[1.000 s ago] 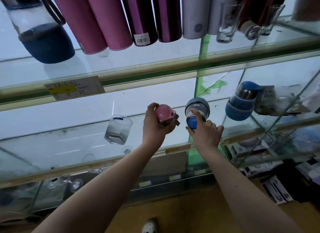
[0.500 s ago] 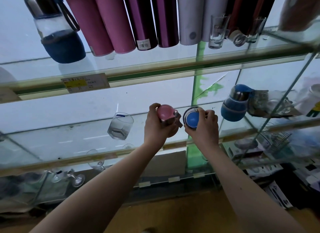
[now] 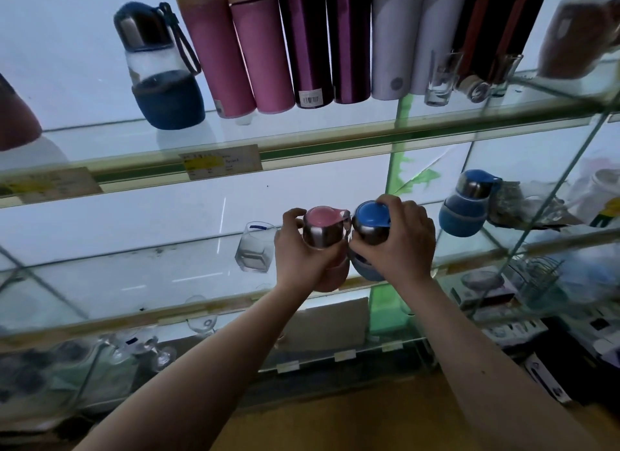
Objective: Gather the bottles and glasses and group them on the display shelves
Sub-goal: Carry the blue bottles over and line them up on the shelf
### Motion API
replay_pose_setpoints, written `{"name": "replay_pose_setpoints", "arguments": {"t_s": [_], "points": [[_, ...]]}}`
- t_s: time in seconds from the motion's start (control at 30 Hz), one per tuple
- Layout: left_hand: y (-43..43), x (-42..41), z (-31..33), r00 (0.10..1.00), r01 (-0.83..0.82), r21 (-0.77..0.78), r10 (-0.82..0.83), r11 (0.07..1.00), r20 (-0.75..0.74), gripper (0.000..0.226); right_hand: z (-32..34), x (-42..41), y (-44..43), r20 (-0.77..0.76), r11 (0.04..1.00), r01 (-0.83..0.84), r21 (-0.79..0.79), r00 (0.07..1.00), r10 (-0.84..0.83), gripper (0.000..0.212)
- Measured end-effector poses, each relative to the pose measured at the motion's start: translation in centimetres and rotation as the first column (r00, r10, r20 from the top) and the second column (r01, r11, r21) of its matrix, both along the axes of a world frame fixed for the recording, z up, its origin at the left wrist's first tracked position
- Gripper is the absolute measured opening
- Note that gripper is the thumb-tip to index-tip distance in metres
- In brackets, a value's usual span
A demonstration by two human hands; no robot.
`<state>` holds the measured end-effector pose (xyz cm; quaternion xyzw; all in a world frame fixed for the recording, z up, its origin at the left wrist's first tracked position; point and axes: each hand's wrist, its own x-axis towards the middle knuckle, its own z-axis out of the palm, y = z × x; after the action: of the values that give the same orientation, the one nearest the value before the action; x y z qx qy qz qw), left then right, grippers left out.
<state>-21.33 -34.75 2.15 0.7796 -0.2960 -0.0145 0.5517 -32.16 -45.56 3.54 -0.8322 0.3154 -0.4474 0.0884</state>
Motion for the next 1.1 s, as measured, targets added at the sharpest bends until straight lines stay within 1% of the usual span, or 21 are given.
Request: {"name": "replay_pose_setpoints", "arguments": {"t_s": [0.13,0.37,0.6,0.8,0.97,1.1], "points": [[3.5,1.8,0.5,0.998,0.008,0.024,-0.010,1.000,0.060,0.070,0.7,1.4,3.3,-0.020,1.000,0.009,-0.026,1.000,-0.010,0.059],[11.9,5.1,2.9,0.991,0.013,0.100,-0.026,0.995,0.130,0.064,2.9,5.0,10.8,0.010,0.994,0.008,-0.107,1.000,-0.007,0.055],[20.8,9.1,5.8,0.976,-0.001,0.120,-0.025,0.993,0.215,0.064,5.1,9.0,18.1,-0.002,0.988,-0.010,-0.153,1.000,0.010,0.059],[26.5,12.7,9.3,0.956,-0.004,0.100,-0.025,0.995,0.294,0.064,7.7,11.9,23.6,0.074,0.986,-0.013,-0.164,0.997,0.026,0.059],[29.5,14.5,12.3,0.940,0.043,0.037,-0.052,0.998,0.337,0.064,10.6,13.3,26.6,0.147,0.982,-0.048,-0.183,0.986,0.075,0.056],[30.8,15.6,15.2,0.956,0.099,-0.065,-0.077,0.993,0.283,0.069,13.3,14.0,27.9,0.194,0.979,-0.047,-0.199,0.977,0.087,0.056]]}}
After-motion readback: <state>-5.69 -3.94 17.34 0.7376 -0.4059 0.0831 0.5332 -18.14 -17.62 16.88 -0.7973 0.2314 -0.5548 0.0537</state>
